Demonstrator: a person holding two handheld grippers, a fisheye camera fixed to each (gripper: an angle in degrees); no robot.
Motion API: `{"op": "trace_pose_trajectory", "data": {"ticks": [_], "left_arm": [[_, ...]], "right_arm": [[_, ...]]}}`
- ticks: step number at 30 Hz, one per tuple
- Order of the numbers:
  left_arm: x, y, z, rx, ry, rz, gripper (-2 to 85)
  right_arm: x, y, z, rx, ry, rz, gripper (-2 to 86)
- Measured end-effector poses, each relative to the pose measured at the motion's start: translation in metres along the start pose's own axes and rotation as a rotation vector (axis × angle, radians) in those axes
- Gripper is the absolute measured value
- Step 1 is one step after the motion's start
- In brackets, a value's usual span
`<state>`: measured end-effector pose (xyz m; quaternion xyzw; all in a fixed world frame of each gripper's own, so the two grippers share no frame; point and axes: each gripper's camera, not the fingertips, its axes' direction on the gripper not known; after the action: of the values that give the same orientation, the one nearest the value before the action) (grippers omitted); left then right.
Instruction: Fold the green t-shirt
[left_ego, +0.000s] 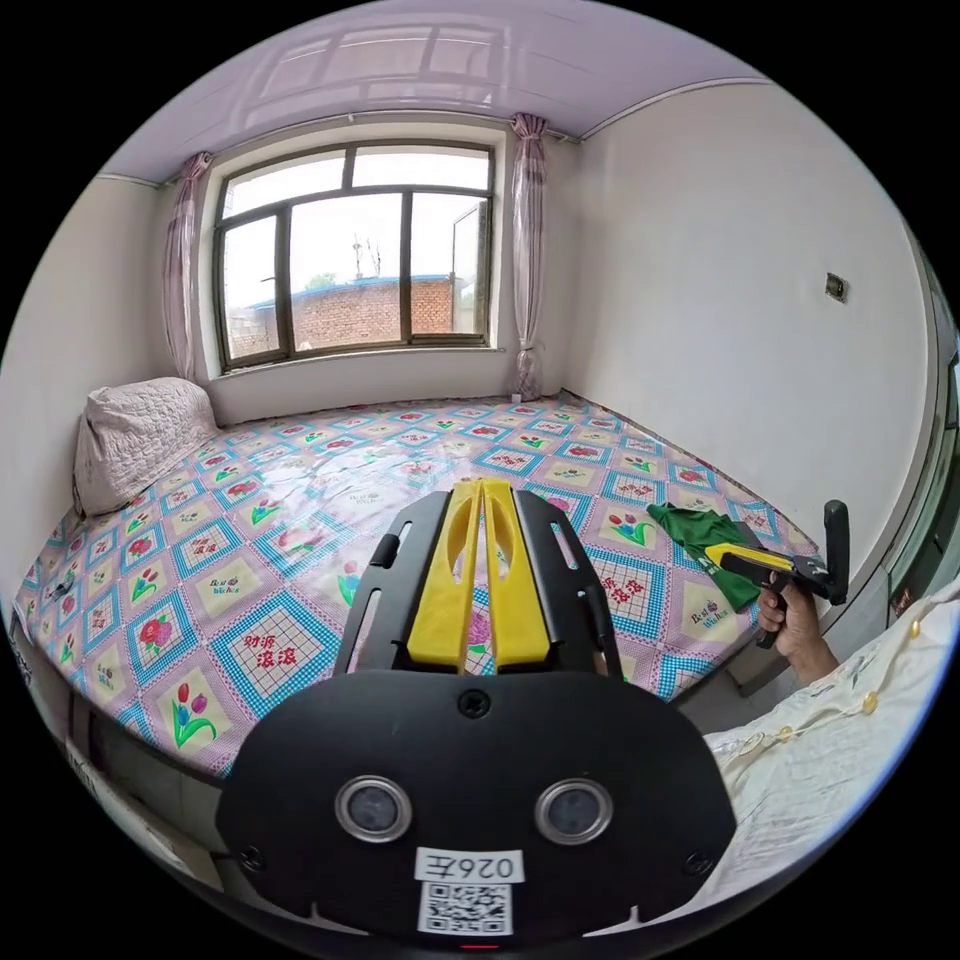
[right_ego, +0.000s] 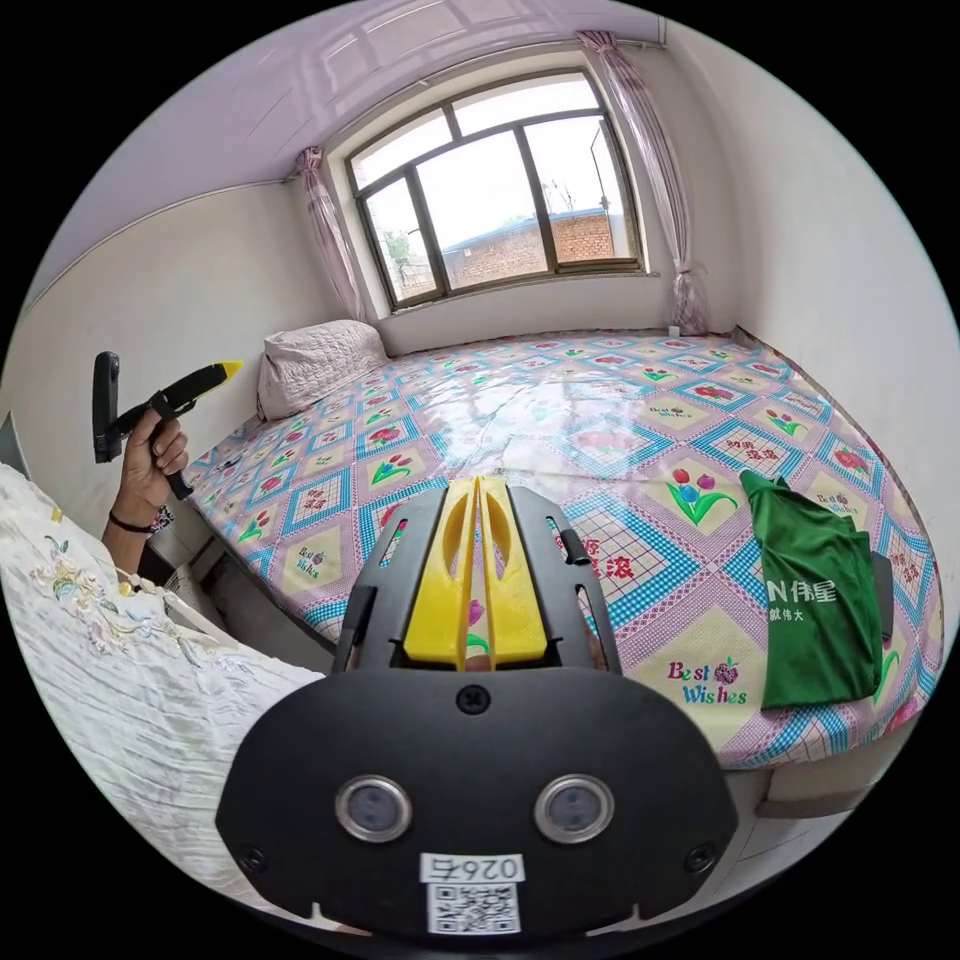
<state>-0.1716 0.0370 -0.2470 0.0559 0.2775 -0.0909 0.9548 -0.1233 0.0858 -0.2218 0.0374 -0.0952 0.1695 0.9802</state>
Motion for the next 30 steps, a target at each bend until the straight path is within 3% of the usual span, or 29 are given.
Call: {"op": "trace_pose_trajectory", "data": {"ticks": [18, 30], "left_arm": [[0.017, -0.005, 0.056, -0.138, -0.094, -0.029, -0.9], [0.013, 0.003, 0.133, -0.301, -0.073, -0.132, -1.0]], "right_arm": [[0.033, 0.013, 0.0, 0.03, 0.164, -0.037, -1.1], [0.098, 0.027, 0.0, -0.055, 0.186, 0.097, -1.3]]}}
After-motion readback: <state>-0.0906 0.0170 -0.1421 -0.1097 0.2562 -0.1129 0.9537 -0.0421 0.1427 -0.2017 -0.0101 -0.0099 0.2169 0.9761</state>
